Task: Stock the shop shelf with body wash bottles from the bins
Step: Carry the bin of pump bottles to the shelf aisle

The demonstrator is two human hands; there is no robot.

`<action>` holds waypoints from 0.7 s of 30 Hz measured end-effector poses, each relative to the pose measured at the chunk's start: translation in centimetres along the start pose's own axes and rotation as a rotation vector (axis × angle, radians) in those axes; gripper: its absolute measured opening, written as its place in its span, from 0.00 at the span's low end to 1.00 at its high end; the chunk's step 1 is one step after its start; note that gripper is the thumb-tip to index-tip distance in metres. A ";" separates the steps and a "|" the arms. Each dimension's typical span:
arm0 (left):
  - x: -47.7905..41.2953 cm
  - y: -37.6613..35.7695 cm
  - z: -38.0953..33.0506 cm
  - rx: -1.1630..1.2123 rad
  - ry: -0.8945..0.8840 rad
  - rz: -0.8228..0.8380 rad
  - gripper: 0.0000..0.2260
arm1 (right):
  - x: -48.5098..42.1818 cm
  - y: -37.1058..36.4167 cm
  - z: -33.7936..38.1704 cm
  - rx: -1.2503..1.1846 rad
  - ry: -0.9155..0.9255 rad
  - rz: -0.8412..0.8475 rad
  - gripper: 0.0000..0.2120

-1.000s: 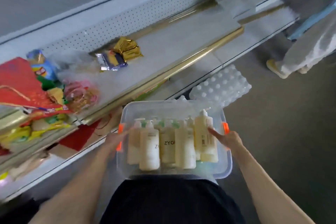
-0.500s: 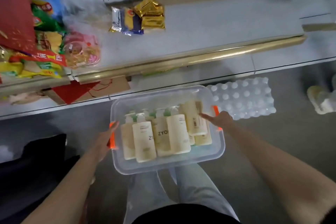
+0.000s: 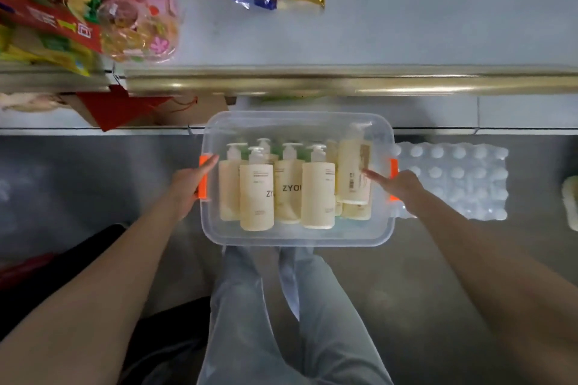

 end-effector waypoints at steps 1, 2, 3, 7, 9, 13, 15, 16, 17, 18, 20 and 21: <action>-0.7 0.2 0.3 -0.004 0.001 -0.033 0.15 | -0.6 -0.1 0.3 -0.001 0.004 0.001 0.34; -1.3 0.3 0.7 -0.012 0.009 -0.049 0.15 | -1.3 -0.3 0.6 0.004 0.012 0.001 0.34; -1.8 0.5 1.0 -0.016 0.005 -0.051 0.15 | -2.0 -0.6 0.7 -0.003 0.017 0.004 0.34; -3.7 1.4 2.1 -0.013 0.084 -0.044 0.27 | -3.3 -1.2 0.8 -0.040 0.016 0.017 0.37; -4.1 1.4 1.9 -0.026 0.098 -0.048 0.24 | -3.1 -1.2 0.9 -0.024 0.005 0.031 0.37; -3.1 0.2 0.5 -0.137 0.100 0.053 0.41 | -0.9 -0.9 2.9 0.052 -0.020 0.009 0.55; -2.1 -0.5 -0.8 -0.241 0.012 0.083 0.37 | 0.8 0.1 4.9 0.138 -0.001 -0.101 0.53; -1.4 -0.5 -1.7 -0.274 -0.033 0.063 0.33 | 1.9 0.5 6.1 0.153 0.017 -0.152 0.51; -0.9 -0.4 -2.4 -0.311 -0.069 0.041 0.31 | 3.2 0.8 7.5 0.158 0.050 -0.190 0.50; -0.2 -0.5 -3.1 -0.342 -0.095 0.041 0.35 | 4.4 1.1 9.0 0.166 0.098 -0.220 0.49; 0.9 0.1 -4.2 -0.402 -0.135 0.053 0.44 | 7.1 1.0 12.6 0.210 0.255 -0.234 0.46; 1.8 0.7 -4.8 -0.412 -0.165 0.047 0.44 | 8.5 0.6 14.4 0.236 0.334 -0.214 0.45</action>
Point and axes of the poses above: each hand's wrist, its own x-axis away from the middle knuckle, its own y-axis out of the back of the hand, z = x × y, the point moved 8 cm from there along -x, towards the middle knuckle, and after that the axes turned 13 degrees about x, right-handed, at the moved point
